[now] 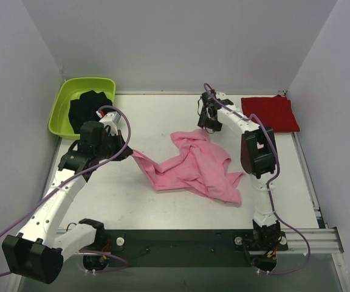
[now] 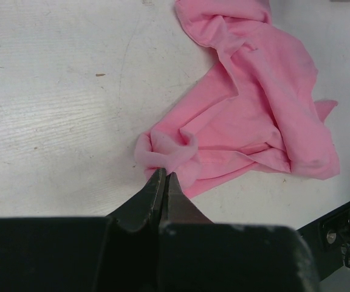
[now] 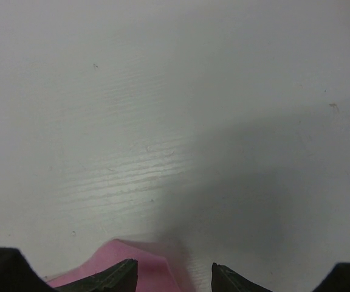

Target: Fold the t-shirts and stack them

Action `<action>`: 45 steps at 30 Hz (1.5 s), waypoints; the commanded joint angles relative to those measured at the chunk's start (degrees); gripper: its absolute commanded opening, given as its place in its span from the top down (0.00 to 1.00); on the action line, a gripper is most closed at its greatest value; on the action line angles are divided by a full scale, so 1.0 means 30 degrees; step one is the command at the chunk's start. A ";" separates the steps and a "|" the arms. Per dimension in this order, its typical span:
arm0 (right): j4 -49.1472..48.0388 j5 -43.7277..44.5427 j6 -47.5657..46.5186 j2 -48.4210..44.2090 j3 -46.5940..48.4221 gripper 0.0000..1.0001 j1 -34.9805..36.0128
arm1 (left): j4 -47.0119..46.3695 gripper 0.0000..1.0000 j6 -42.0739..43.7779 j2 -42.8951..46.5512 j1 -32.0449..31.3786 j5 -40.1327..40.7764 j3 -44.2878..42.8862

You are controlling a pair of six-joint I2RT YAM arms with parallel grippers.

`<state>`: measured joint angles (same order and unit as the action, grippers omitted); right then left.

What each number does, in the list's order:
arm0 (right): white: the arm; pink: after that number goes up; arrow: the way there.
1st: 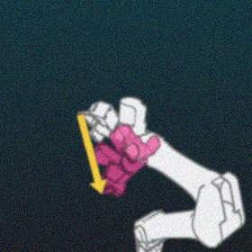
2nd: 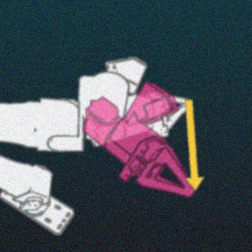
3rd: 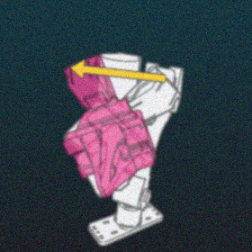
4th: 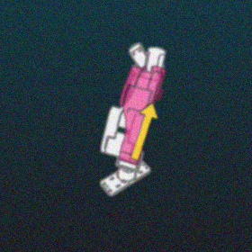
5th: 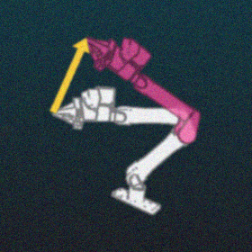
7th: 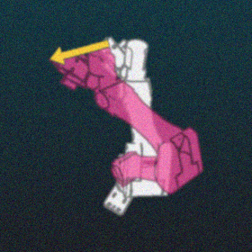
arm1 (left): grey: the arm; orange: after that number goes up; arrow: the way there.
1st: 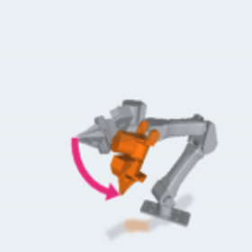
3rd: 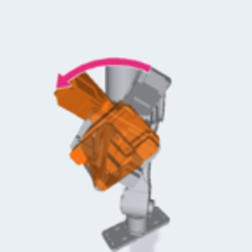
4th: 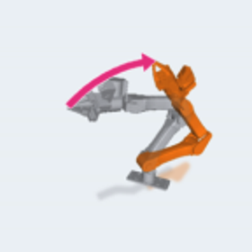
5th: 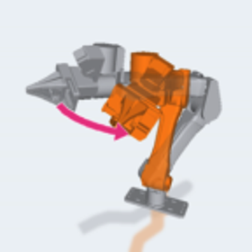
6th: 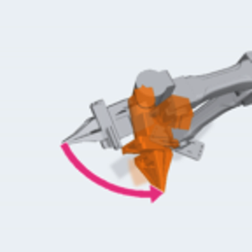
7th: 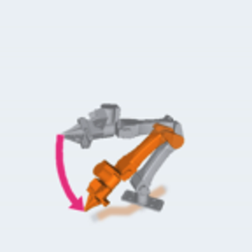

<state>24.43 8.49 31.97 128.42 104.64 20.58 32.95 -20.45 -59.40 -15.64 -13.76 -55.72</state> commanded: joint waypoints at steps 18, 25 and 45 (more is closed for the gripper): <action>-0.0319 -0.0985 0.1034 0.1168 -0.0046 0.93 0.0406 | -0.1051 1.00 0.0107 -0.0035 0.0291 -0.0042 0.0147; -0.0582 -0.0459 0.1152 0.0351 -0.0602 1.00 0.0699 | -0.1110 1.00 0.0136 -0.0065 0.0408 -0.0189 0.0206; -0.0789 0.3028 -0.1279 -1.0777 -0.2624 1.00 0.1461 | -0.0292 1.00 -0.0274 0.0551 0.0525 -0.0101 -0.2014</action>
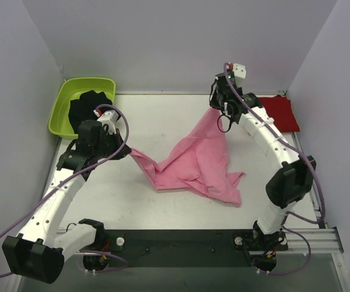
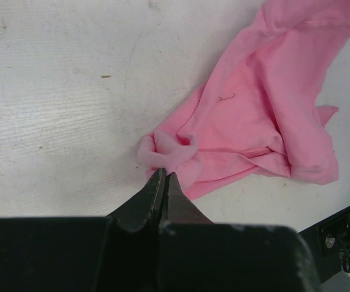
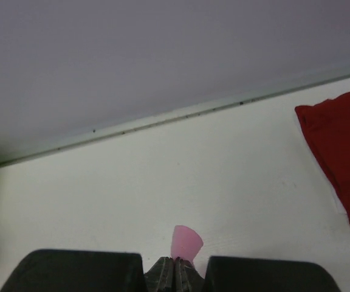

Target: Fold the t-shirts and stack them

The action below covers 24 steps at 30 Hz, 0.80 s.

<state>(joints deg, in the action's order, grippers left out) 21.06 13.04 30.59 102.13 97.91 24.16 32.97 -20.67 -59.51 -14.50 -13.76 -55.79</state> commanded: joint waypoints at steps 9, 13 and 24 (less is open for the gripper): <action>0.0568 0.3096 -0.3251 -0.9418 -0.0615 1.00 0.1612 | 0.2042 1.00 0.0238 0.1143 0.0381 0.0863 -0.9080; 0.0685 0.2249 -0.4219 -1.3029 0.0233 1.00 0.2199 | 0.2866 1.00 0.0414 0.1670 0.0439 0.1743 -1.4111; 0.3323 -0.3900 -0.3752 -1.8746 0.6386 1.00 0.1820 | 0.2723 1.00 -0.1255 0.3131 0.0322 -0.0039 -2.0749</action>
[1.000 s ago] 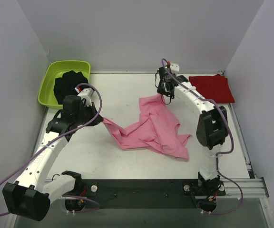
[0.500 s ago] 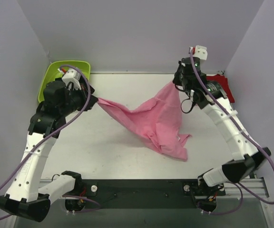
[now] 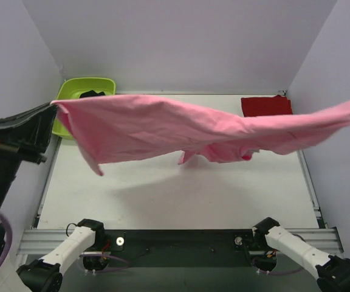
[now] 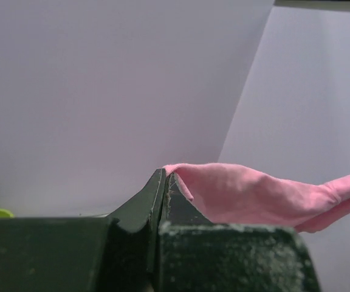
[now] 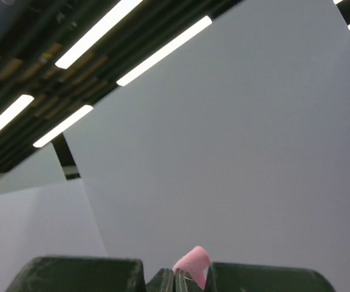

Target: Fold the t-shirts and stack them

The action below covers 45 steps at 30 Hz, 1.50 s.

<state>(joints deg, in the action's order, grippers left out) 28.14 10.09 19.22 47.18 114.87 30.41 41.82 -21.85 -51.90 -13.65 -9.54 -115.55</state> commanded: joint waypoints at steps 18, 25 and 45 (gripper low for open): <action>-0.0003 -0.5824 0.2177 -0.0434 -0.0696 1.00 -0.3546 | -0.3920 1.00 -0.1449 0.3763 -0.2949 -0.0835 0.5375; -0.1554 -0.3451 0.1504 0.1409 -0.6518 1.00 -0.3575 | -0.6408 1.00 -0.2031 0.3647 -0.3067 0.0425 1.2432; -0.5954 -0.1897 0.1271 0.8360 -0.8472 1.00 -0.4308 | -1.1537 1.00 -0.2768 -0.2888 0.1064 -0.0300 1.3031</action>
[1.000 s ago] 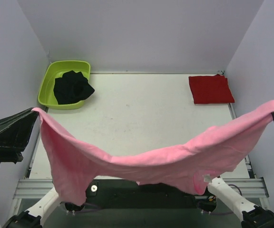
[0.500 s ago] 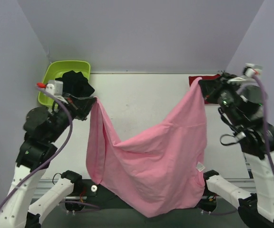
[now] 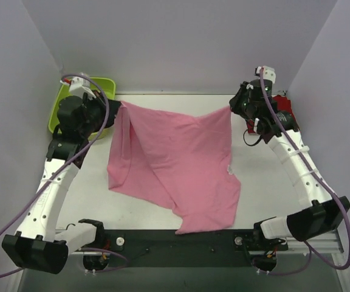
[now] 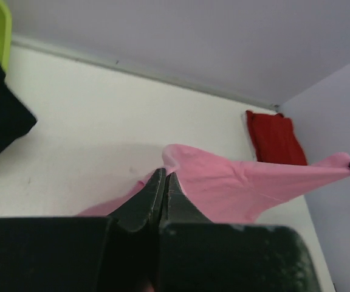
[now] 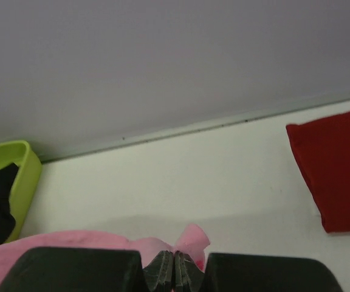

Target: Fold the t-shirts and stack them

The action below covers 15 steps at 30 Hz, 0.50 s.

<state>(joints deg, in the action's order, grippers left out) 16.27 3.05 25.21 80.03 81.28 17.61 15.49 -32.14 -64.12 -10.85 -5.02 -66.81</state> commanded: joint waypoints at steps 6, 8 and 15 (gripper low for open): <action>-0.0742 -0.0896 -0.1928 -0.6515 0.4430 1.00 0.0897 | -0.2732 1.00 0.0898 0.3762 0.0160 -0.3975 -0.5883; -0.0095 -0.1772 -0.2222 -0.7834 0.5133 1.00 0.1366 | -0.2408 1.00 0.0899 0.4871 0.0160 -0.4740 -0.6266; 0.0901 -0.5285 -0.1579 -1.2870 0.5280 1.00 0.1515 | -0.2613 1.00 -0.0064 0.8478 0.0160 -0.6733 -0.5390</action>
<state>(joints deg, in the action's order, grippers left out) 17.19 -4.62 20.05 45.93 96.27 22.17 9.85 -30.74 -42.72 -10.74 -19.70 -83.53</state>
